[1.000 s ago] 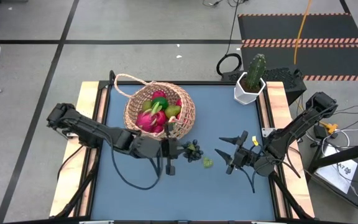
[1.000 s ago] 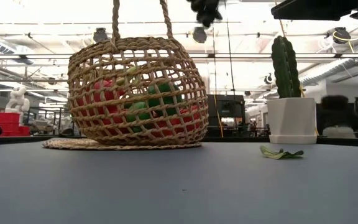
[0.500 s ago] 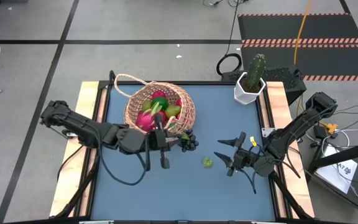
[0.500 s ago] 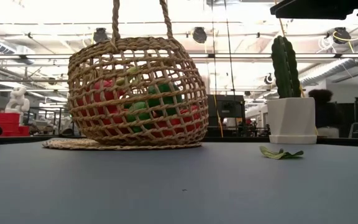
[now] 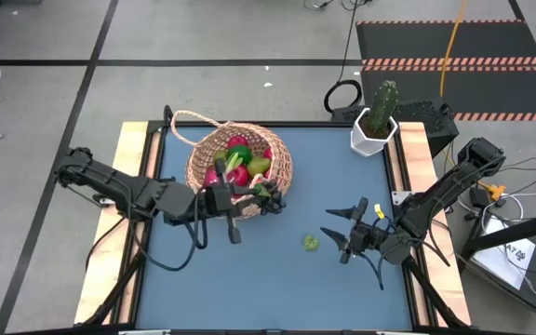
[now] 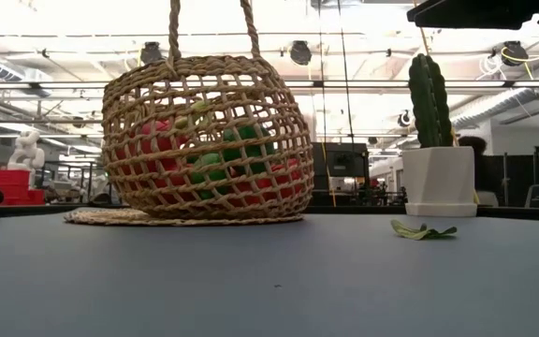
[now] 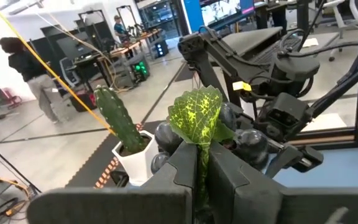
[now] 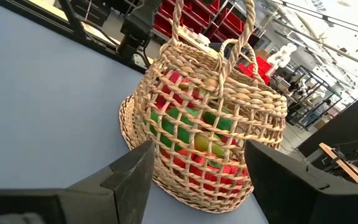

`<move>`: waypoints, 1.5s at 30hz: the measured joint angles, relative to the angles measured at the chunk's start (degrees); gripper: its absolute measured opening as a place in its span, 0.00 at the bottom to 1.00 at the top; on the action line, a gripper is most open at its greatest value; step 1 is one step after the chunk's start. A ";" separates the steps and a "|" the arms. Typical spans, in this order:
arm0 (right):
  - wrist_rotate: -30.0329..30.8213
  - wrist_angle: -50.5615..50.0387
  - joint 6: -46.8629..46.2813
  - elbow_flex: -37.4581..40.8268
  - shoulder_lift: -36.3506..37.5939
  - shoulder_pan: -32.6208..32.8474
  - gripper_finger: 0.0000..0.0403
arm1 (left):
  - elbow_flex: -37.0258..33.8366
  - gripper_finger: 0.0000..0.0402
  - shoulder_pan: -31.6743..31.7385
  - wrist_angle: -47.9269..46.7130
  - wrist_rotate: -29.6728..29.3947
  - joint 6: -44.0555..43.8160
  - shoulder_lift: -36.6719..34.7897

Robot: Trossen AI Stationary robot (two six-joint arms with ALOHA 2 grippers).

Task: Build produce basket
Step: Put the black grapes into the basket

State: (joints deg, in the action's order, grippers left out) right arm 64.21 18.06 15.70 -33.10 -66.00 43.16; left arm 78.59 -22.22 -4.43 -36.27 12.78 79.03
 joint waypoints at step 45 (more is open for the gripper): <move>0.00 -0.02 -0.01 0.00 0.00 0.00 0.60 | 0.02 0.05 -2.25 -16.85 25.05 1.91 -3.66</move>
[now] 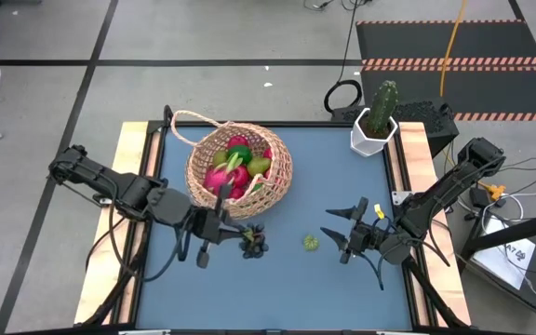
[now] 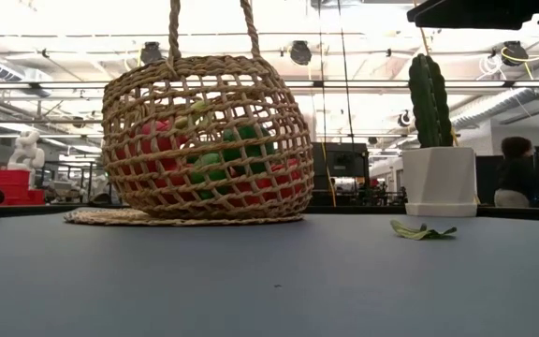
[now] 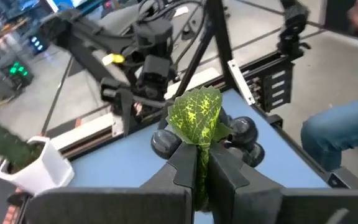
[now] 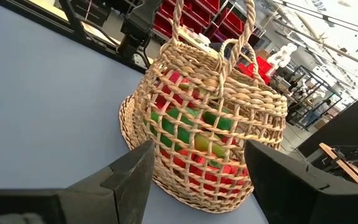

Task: Build produce basket
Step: Put the black grapes into the basket

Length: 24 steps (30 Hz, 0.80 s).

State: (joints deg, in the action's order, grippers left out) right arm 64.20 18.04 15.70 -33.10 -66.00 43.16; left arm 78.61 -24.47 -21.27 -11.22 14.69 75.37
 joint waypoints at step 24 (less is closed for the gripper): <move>-0.01 0.07 0.40 0.00 0.00 0.00 0.60 | 0.02 0.05 5.72 5.82 -29.23 4.51 -6.27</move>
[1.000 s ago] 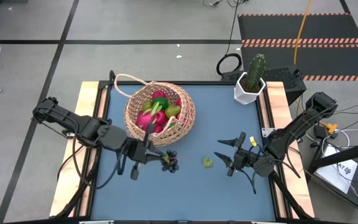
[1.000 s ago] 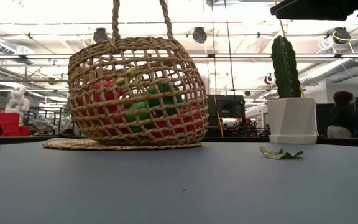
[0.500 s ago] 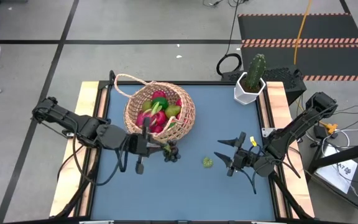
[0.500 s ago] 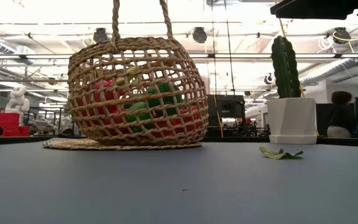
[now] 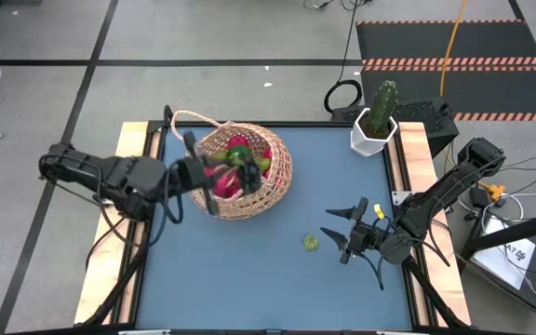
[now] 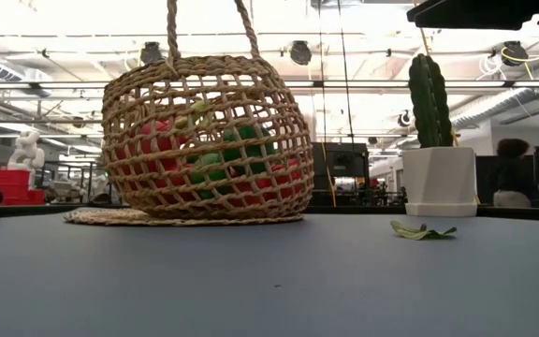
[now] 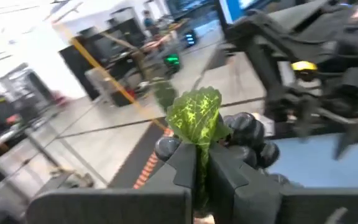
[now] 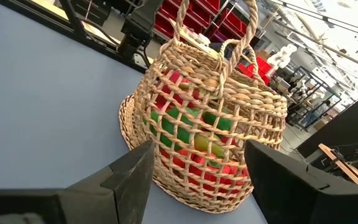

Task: Build produce basket
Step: Put the black grapes into the basket

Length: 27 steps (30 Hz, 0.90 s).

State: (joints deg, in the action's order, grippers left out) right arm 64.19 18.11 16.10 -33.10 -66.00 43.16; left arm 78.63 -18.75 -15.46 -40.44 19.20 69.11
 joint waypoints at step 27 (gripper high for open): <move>0.00 -0.25 0.22 -0.02 -0.02 0.01 0.60 | -5.42 0.05 19.36 -10.52 5.90 -13.94 -1.97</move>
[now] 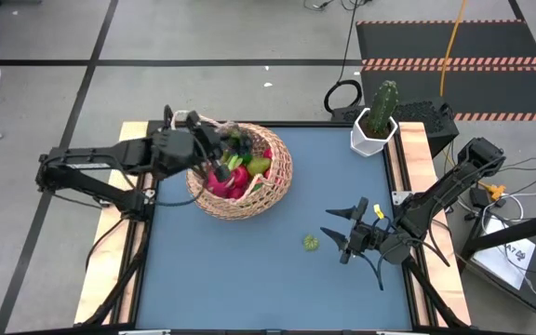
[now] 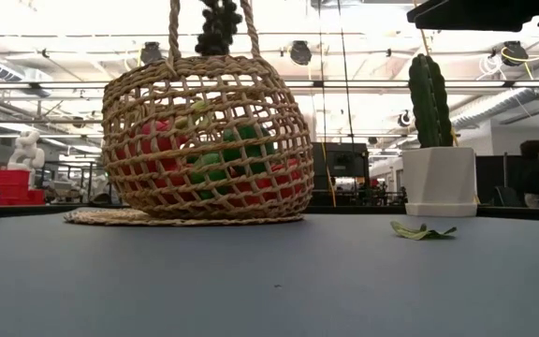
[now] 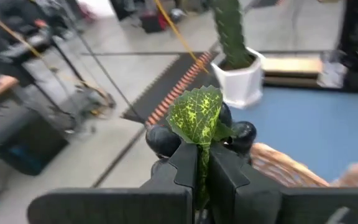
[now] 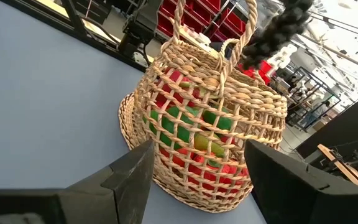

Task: Build produce basket
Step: Put the black grapes into the basket, then return to Home Position

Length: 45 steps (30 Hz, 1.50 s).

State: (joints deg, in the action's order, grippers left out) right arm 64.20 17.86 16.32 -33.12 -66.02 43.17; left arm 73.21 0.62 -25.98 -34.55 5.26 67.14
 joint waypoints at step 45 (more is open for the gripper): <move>0.01 -0.23 -0.20 0.00 0.00 -0.01 0.60 | -3.08 0.46 5.06 -9.90 7.78 -7.70 10.12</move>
State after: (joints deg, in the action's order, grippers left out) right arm 64.20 17.63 16.12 -33.12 -66.02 43.16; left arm 70.13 5.67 -35.87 -26.77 -2.44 77.26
